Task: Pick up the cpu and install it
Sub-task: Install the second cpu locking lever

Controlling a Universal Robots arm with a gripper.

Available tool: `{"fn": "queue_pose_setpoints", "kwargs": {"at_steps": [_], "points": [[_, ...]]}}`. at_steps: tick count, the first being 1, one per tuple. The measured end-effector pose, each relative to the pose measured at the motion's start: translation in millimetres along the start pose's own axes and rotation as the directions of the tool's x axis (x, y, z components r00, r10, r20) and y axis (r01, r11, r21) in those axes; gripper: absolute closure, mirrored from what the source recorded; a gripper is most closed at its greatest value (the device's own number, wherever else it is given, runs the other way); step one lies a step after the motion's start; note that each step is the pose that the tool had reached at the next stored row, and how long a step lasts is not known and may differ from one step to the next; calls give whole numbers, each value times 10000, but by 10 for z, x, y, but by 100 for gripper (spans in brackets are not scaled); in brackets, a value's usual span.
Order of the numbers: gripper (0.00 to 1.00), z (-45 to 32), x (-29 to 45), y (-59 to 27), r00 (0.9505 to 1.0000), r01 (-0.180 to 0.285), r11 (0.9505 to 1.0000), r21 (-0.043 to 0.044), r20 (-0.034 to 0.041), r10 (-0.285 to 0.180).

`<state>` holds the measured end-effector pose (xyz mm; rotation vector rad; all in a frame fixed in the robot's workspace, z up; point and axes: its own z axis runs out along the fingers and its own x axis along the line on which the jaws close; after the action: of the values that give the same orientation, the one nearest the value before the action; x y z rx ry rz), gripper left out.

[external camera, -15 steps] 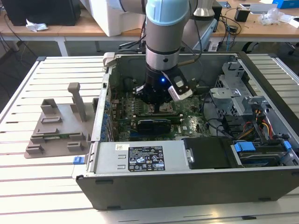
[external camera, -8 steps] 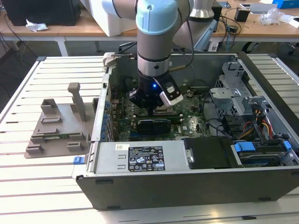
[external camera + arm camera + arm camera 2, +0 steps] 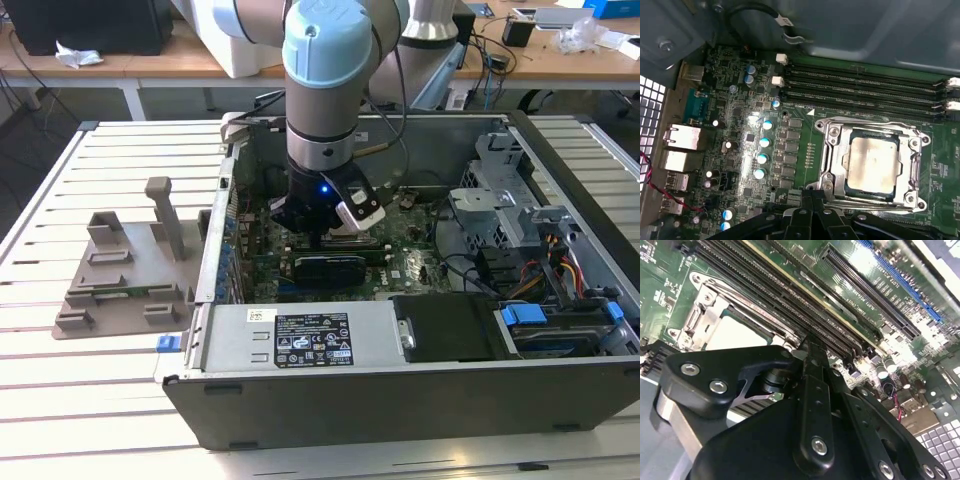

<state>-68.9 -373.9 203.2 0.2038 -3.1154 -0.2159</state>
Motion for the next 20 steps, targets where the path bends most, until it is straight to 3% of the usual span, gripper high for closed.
{"fn": "queue_pose_setpoints", "kwargs": {"at_steps": [2, 8, 10, 11, 12, 14, 18, 20], "points": [[89, 22, -7, 24, 9999, 101, 9999, -67, 6, -101], [89, 33, -19, 19, 9999, 155, 9998, -140, 8, -155], [89, -24, -16, 9, 9999, 153, 9998, -148, 19, -153], [89, -103, -16, 21, 9999, 153, 9998, -145, 18, -153], [89, -121, -25, 52, 9999, 153, 9998, -140, 20, -153], [89, -113, -67, 116, 9999, 154, 9998, -89, -3, -154], [89, -75, -222, 207, 9998, 133, 9999, -41, -118, -133], [89, -55, -322, 226, 9998, 127, 9999, 53, -172, -126]]}}
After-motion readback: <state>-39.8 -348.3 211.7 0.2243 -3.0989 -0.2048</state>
